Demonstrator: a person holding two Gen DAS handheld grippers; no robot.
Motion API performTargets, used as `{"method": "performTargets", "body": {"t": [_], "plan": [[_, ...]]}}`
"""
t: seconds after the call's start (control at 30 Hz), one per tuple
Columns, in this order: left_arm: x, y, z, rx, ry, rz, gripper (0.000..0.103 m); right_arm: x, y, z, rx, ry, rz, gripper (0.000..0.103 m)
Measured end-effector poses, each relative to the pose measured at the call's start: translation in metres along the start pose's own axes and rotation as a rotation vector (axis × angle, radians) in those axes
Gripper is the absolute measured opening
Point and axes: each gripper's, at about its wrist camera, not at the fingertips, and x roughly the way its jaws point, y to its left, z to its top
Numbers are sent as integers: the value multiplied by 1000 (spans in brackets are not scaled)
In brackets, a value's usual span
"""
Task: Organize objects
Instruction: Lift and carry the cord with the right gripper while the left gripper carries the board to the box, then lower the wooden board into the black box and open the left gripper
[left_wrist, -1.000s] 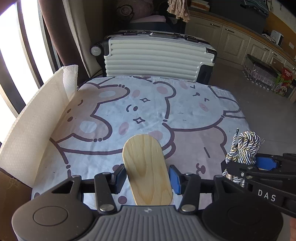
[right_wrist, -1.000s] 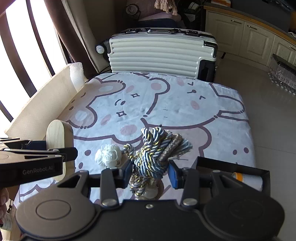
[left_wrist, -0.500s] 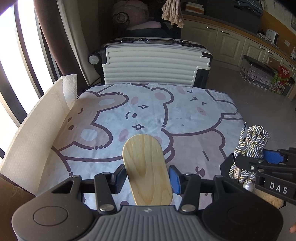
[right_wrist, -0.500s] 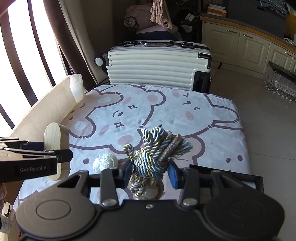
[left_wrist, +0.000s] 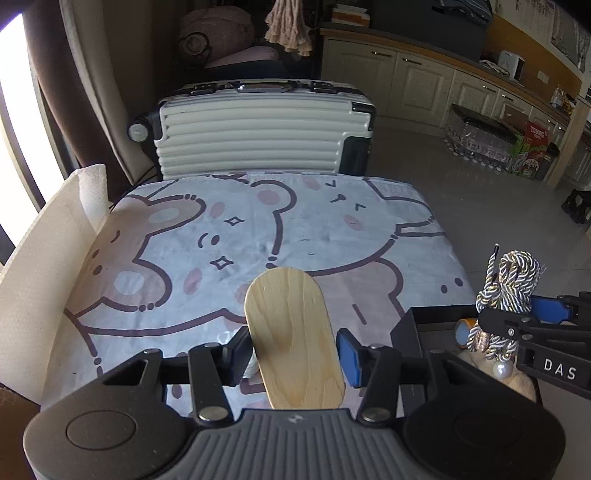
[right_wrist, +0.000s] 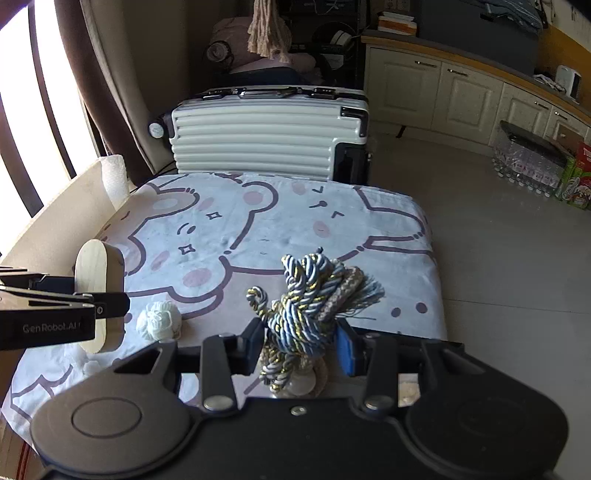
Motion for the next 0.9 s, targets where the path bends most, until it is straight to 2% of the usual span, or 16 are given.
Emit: {"method": "performTargets", "body": {"t": [0.43,0.7,0.9], "plan": [[10,-59,-2,38,29,-154,50,-18,-65,-20,102,-3,-71,42],[22,-87,-10,35,91,-236,50,-16,-89,-33,136,43,-75,43],[34,-104,-18,36,145,-270,50,-10,-103,-43,177,81,-41,43]]}}
